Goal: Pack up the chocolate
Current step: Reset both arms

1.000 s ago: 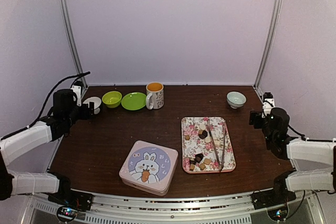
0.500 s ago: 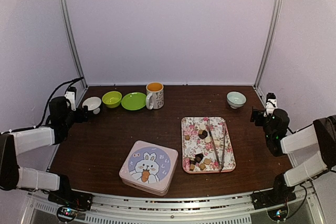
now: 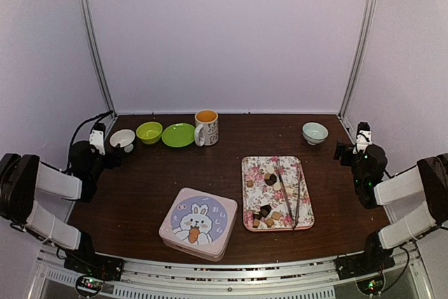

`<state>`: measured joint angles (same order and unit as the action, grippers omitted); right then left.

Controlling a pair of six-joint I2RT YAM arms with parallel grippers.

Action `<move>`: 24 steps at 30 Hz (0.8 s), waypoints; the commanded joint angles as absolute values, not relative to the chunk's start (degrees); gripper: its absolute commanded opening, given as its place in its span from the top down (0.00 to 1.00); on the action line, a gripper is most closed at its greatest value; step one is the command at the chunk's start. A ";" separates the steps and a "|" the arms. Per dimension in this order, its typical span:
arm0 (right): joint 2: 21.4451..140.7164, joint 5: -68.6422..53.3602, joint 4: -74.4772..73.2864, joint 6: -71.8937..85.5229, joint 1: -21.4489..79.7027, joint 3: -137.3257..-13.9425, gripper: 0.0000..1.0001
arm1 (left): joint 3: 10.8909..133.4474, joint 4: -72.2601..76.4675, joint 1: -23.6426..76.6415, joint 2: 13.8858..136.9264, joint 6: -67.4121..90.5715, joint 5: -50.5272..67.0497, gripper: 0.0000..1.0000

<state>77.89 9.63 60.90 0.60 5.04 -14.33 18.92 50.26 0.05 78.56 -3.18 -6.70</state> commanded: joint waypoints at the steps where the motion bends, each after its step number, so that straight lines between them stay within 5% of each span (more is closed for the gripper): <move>1: 77.83 9.92 62.54 0.98 4.66 -14.20 0.00 | 17.94 58.99 -0.43 81.29 -3.88 -6.33 0.02; 24: 77.87 9.96 62.47 0.98 4.65 -14.27 0.00 | 18.65 58.49 -1.49 81.65 -0.54 -11.34 0.02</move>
<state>77.89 9.63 61.19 0.58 4.99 -14.33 17.78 55.00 -1.04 81.69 -1.15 -10.61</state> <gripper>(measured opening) 0.999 0.977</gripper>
